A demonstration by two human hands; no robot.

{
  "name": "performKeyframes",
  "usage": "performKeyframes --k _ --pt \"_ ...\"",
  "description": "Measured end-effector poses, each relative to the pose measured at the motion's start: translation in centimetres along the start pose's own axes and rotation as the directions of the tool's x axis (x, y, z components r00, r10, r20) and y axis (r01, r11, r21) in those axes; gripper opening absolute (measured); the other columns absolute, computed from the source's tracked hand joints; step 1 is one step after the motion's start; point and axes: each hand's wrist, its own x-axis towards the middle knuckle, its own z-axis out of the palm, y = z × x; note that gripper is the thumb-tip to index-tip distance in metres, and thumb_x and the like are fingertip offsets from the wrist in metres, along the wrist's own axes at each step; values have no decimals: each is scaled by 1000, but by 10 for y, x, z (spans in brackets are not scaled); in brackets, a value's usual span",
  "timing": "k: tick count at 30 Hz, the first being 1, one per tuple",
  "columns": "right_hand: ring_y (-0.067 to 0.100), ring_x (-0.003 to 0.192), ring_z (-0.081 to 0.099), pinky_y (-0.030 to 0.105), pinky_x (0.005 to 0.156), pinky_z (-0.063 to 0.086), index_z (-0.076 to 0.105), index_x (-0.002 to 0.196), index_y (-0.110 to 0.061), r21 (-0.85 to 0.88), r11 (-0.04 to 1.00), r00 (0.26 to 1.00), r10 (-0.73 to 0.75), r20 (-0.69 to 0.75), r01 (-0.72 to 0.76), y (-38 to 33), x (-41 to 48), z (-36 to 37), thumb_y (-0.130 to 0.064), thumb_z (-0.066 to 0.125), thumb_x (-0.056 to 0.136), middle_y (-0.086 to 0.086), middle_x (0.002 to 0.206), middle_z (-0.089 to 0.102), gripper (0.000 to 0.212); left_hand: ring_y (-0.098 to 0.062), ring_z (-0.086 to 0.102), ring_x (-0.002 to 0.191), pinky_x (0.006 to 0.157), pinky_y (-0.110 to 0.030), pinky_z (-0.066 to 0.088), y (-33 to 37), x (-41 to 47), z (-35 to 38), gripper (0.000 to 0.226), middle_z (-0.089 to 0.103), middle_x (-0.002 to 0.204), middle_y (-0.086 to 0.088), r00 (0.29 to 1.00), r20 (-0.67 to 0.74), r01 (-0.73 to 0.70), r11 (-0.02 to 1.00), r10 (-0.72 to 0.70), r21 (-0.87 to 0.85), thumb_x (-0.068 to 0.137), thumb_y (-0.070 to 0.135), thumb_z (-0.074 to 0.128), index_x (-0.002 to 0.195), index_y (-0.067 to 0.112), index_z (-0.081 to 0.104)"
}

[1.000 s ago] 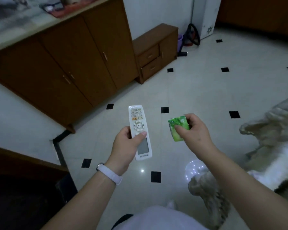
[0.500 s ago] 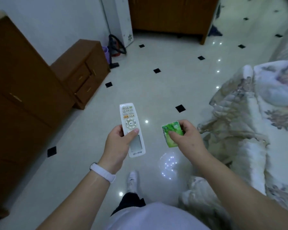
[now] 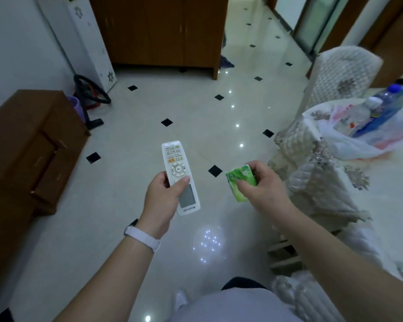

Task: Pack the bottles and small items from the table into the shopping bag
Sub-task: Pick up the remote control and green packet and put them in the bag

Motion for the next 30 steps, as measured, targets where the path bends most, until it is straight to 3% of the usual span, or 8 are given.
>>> performKeyframes --k 3,5,13,19,23,26,30 --pt "22 68 61 43 66 55 61 88 -21 23 996 994 83 -68 -82 7 25 -8 -12 68 79 7 79 67 15 -16 71 92 75 -30 54 4 34 11 17 75 101 5 998 64 -6 1000 5 9 89 17 72 105 19 68" --pt "22 71 62 47 71 55 63 89 -20 59 994 990 102 -99 -96 13 44 -13 -14 68 77 7 80 68 14 -15 71 91 74 -28 54 7 56 22 17 75 101 4 996 90 2 1000 -3 14 89 16 72 105 18 68" --pt "13 67 58 29 63 48 59 83 -25 187 974 970 164 -180 -130 38 166 -6 -9 69 83 -2 77 64 19 -11 71 88 72 -25 52 28 168 86 16 75 99 6 983 177 17 994 -37 111 89 15 71 104 20 68" --pt "17 74 62 43 74 54 60 84 -29 278 944 950 237 -204 -176 52 283 -31 -13 68 81 -1 82 66 18 -11 71 88 73 -27 53 69 270 166 16 76 94 10 971 231 4 978 -54 209 88 13 71 102 21 68" --pt "23 80 65 41 73 54 61 89 -25 275 948 935 235 -264 -160 53 342 -79 -13 68 83 3 86 67 15 -12 71 89 76 -29 55 95 322 233 16 76 97 8 947 319 -40 973 -36 229 89 14 70 102 22 67" --pt "15 75 63 31 67 52 61 92 -21 262 951 913 246 -327 -162 56 372 -110 -12 67 84 4 88 68 13 -12 71 88 74 -28 55 104 347 275 16 76 97 7 919 392 -52 972 -43 228 89 14 70 103 21 67" --pt "11 75 63 27 65 50 61 88 -26 255 946 864 293 -408 -200 65 398 -133 -15 67 83 -4 85 67 14 -11 72 85 68 -25 54 107 381 323 17 76 94 7 870 485 -32 972 -88 234 89 13 70 105 19 67"
